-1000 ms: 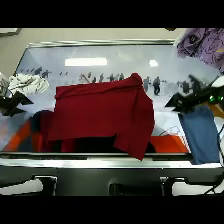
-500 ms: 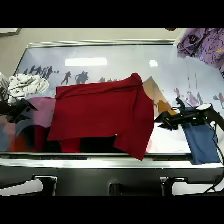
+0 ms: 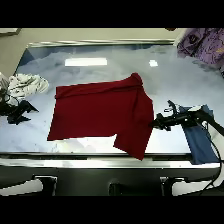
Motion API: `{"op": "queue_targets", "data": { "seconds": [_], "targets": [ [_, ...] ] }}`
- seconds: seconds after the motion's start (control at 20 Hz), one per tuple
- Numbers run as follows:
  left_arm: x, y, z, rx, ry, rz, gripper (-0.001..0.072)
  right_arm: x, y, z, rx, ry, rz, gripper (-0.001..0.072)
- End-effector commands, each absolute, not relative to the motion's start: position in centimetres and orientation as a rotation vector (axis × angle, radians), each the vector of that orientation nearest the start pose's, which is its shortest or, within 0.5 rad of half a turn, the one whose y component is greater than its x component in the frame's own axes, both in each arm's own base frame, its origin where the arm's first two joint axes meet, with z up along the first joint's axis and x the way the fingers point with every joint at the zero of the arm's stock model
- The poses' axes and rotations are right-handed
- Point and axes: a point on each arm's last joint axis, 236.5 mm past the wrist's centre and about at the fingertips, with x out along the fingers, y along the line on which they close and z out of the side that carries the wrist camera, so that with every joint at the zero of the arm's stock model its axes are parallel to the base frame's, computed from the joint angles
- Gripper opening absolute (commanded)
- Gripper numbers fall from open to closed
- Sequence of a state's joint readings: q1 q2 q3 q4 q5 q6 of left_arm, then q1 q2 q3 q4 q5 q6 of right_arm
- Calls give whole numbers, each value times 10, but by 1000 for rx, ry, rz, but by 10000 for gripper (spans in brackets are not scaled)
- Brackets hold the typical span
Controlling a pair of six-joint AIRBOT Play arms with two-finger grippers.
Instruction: Fold the clothes and pants, and hang the long-sleeved shirts on hangers.
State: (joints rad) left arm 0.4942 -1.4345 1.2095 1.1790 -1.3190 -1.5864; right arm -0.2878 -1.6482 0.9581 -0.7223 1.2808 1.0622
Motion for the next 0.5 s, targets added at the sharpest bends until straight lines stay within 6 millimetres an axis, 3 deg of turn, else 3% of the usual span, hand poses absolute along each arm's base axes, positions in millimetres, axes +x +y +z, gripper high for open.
{"op": "queue_targets", "data": {
  "seconds": [0.0,0.25,0.45],
  "targets": [
    [337,90,-31,-720,1426,123,657,340,80,-91,785,1490,515,29],
    [309,60,-49,-915,1288,-61,659,345,80,-65,750,1429,524,29],
    [286,35,-72,-981,1316,-126,659,347,80,-54,757,1409,511,29]
  ]
}}
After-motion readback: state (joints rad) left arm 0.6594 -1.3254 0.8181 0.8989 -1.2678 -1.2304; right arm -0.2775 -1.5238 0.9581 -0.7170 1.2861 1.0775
